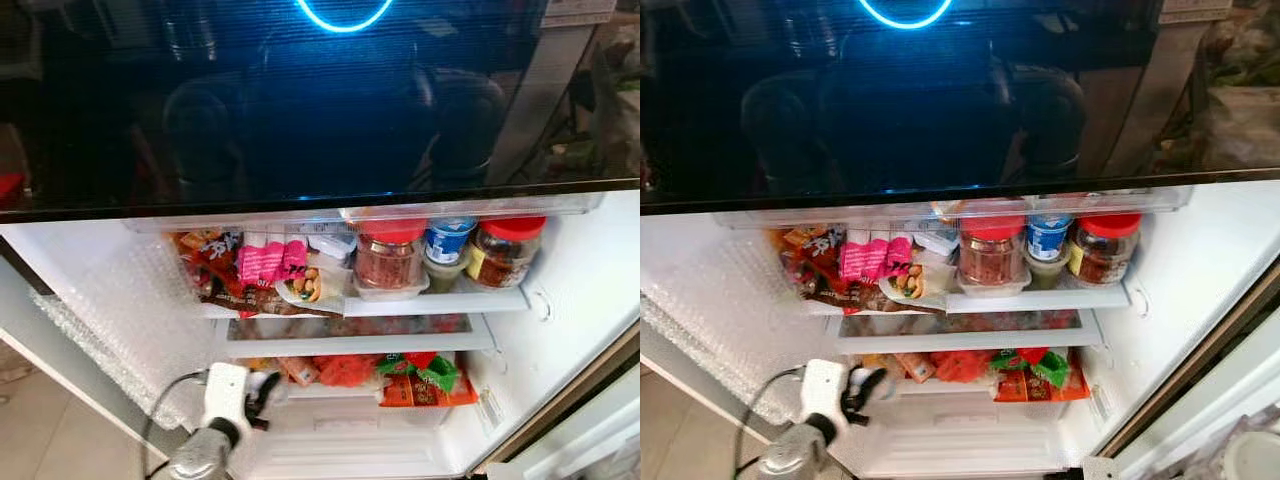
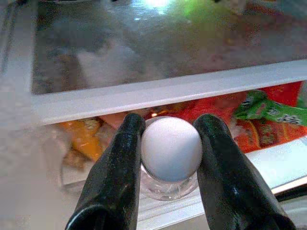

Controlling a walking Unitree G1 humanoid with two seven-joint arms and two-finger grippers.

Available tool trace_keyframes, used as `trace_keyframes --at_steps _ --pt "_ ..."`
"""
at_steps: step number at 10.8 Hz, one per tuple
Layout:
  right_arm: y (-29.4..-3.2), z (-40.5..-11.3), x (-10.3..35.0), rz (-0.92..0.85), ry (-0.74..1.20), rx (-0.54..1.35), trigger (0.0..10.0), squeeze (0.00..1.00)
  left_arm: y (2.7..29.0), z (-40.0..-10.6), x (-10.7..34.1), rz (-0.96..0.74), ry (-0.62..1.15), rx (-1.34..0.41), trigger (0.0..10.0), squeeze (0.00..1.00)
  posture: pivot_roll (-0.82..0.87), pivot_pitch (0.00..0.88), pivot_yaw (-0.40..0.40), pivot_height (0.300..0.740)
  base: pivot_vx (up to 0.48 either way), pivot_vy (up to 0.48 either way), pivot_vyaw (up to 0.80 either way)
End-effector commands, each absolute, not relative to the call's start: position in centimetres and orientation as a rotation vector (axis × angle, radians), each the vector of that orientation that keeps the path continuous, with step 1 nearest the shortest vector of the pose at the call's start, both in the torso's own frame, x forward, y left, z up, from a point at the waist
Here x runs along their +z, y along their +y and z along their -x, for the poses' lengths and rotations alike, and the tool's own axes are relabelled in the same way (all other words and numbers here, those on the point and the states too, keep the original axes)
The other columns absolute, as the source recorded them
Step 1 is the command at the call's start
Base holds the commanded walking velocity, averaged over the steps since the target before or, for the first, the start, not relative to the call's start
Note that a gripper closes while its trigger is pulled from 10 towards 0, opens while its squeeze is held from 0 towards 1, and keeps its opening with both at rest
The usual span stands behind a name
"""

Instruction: Restocking fridge

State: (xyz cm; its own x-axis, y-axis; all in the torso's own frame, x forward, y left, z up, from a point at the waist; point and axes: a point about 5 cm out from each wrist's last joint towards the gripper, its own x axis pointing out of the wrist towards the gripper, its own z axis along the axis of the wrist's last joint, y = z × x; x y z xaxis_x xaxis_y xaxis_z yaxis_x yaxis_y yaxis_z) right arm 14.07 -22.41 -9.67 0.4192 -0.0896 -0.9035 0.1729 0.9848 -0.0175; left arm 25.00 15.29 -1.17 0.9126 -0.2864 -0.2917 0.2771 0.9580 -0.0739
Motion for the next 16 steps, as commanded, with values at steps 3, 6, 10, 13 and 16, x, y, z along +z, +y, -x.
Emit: trace_keyframes --at_steps 3,6,10,13,16 --pt "-23.7 -16.0 -8.6 -0.079 1.051 -0.205 10.0 0.0 16.1 -24.8 -1.0 0.047 0.294 -0.26 10.0 0.0 -0.02 0.0 0.023 0.74 0.0 0.0 0.0" --pt "-23.4 -16.8 -8.4 -0.063 1.032 -0.199 10.0 0.0 18.6 -24.4 -1.0 -0.014 0.307 -0.214 10.0 0.0 -0.02 0.0 0.063 0.74 0.0 0.0 0.0" --pt "-22.7 -16.5 -8.6 0.152 1.068 0.025 10.0 0.0 18.4 -25.0 -0.7 -0.048 0.311 -0.244 10.0 0.0 -0.03 0.0 0.057 0.74 0.0 0.0 0.0" --pt "-22.2 -16.2 -8.8 0.264 1.089 0.112 10.0 0.0 18.5 -24.9 -0.8 -0.047 0.319 -0.243 10.0 0.0 -0.03 0.0 0.066 0.74 0.0 0.0 0.0" --pt "-22.2 -16.1 -8.8 0.261 1.097 0.112 10.0 0.0 18.8 -24.8 -0.7 -0.06 0.316 -0.253 10.0 0.0 -0.02 0.0 0.065 0.74 0.0 0.0 0.0"
